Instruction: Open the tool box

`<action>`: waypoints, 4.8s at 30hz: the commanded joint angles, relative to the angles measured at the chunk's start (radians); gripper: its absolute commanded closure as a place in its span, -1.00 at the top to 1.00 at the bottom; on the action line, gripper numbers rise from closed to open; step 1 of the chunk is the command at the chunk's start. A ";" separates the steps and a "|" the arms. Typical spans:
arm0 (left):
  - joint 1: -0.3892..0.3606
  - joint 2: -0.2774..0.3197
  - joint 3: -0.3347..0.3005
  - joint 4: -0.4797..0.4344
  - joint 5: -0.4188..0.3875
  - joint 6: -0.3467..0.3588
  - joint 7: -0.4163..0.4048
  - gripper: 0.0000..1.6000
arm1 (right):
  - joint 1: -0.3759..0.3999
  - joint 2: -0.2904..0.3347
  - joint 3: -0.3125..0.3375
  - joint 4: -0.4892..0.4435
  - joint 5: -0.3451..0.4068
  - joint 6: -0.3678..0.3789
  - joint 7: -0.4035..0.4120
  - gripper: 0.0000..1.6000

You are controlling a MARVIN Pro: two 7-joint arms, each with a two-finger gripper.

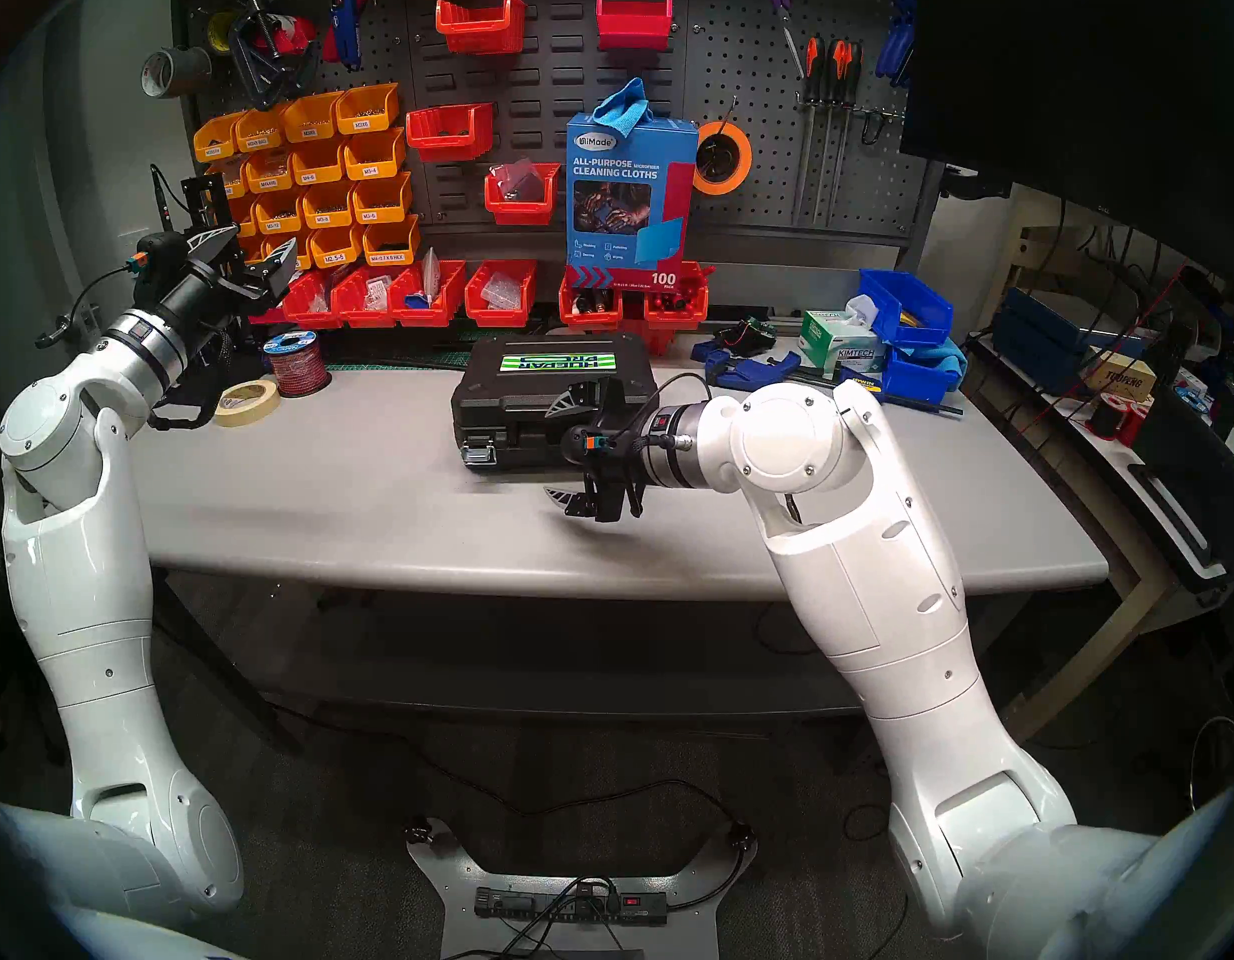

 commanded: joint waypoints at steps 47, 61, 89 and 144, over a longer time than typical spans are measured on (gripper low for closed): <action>-0.005 0.007 0.001 -0.010 -0.013 -0.002 0.005 1.00 | 0.174 -0.065 -0.018 0.154 -0.058 -0.050 -0.004 1.00; -0.004 0.009 0.002 -0.010 -0.015 -0.002 0.007 1.00 | 0.196 -0.076 -0.034 0.220 -0.084 -0.063 -0.021 1.00; -0.002 0.012 0.004 -0.010 -0.020 -0.003 0.011 1.00 | 0.087 -0.044 -0.023 0.104 -0.138 0.019 0.002 1.00; 0.002 0.021 0.011 -0.008 -0.025 -0.004 0.023 1.00 | 0.434 -0.098 0.233 0.011 0.020 0.058 0.328 -1.00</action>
